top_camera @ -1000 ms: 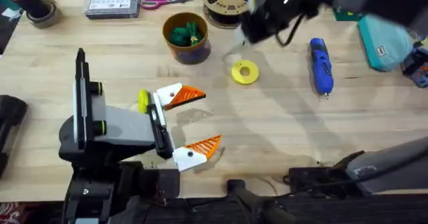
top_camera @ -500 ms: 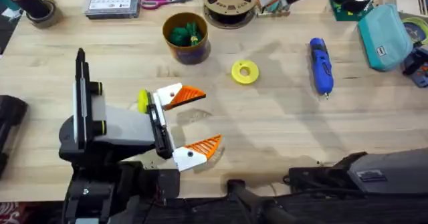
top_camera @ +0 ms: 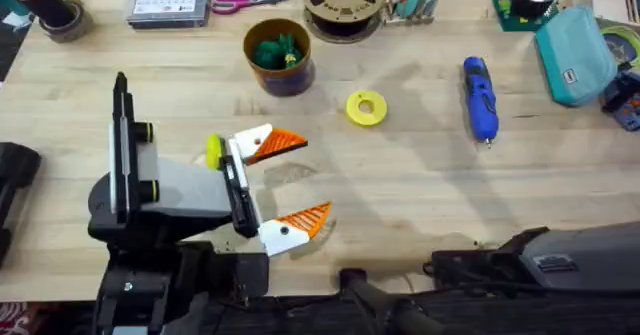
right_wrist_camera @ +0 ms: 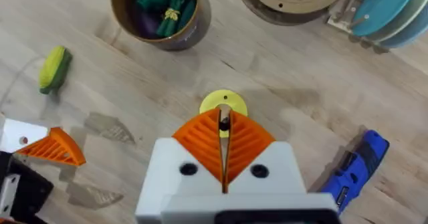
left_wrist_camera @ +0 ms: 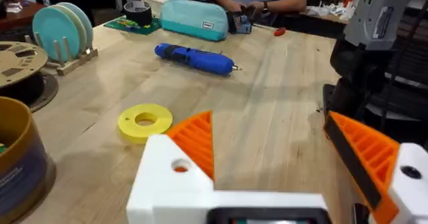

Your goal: Pick up the gripper from the table and insert it into the empty holder that is missing its gripper. Then pick up a screw, insert it into the mounting hole, and use the screwdriver to tighten it. Finally, clean up the table by picking up the vegetable and placing it into the bucket.

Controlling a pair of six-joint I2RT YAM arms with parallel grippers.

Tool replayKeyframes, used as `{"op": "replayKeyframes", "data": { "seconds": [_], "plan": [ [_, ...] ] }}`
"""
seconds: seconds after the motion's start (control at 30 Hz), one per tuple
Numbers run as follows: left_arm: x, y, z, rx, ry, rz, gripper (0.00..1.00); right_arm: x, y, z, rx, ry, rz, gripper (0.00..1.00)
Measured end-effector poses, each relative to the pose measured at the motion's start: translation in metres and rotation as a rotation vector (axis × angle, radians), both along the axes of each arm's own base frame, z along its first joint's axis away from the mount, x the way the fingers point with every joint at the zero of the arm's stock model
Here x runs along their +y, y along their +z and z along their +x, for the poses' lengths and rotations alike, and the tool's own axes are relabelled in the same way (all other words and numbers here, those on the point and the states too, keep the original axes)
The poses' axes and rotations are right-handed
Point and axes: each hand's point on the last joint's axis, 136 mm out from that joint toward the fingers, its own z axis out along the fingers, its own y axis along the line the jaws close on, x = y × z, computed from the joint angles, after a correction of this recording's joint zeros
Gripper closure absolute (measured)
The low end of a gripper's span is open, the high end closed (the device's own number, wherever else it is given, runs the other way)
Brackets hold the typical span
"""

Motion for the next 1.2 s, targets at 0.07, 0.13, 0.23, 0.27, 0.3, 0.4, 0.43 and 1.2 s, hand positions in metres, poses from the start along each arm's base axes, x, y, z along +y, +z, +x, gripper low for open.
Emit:
{"op": "replayKeyframes", "data": {
  "seconds": [0.07, 0.13, 0.23, 0.27, 0.3, 0.4, 0.43, 1.2],
  "plan": [
    [0.000, 0.000, 0.000, 0.000, 0.000, 0.000, 0.015, 0.001, 0.000, 0.000, -0.001, 0.002, 0.000, 0.995],
    [0.000, 0.000, 0.000, 0.001, 0.000, 0.000, 0.015, 0.004, 0.000, -0.001, -0.004, 0.017, -0.001, 0.995],
    [0.000, 0.000, 0.000, 0.000, 0.000, 0.000, 0.015, 0.015, 0.002, -0.005, -0.015, 0.079, 0.010, 0.995],
    [0.000, 0.000, 0.000, 0.000, 0.000, 0.000, 0.015, 0.020, 0.003, -0.006, -0.018, 0.103, 0.018, 0.995],
    [0.000, 0.000, 0.000, 0.000, 0.000, 0.000, 0.015, 0.026, 0.003, -0.008, -0.020, 0.132, 0.027, 0.995],
    [0.000, 0.000, 0.000, 0.000, 0.000, 0.000, 0.015, 0.042, 0.003, -0.012, -0.023, 0.200, 0.049, 0.995],
    [0.000, 0.000, 0.000, 0.001, 0.000, 0.000, 0.015, 0.047, 0.002, -0.013, -0.023, 0.218, 0.053, 0.995],
    [0.000, 0.000, 0.000, 0.000, 0.000, 0.000, 0.015, 0.121, 0.006, -0.075, -0.057, 0.692, 0.112, 0.995]
  ]
}}
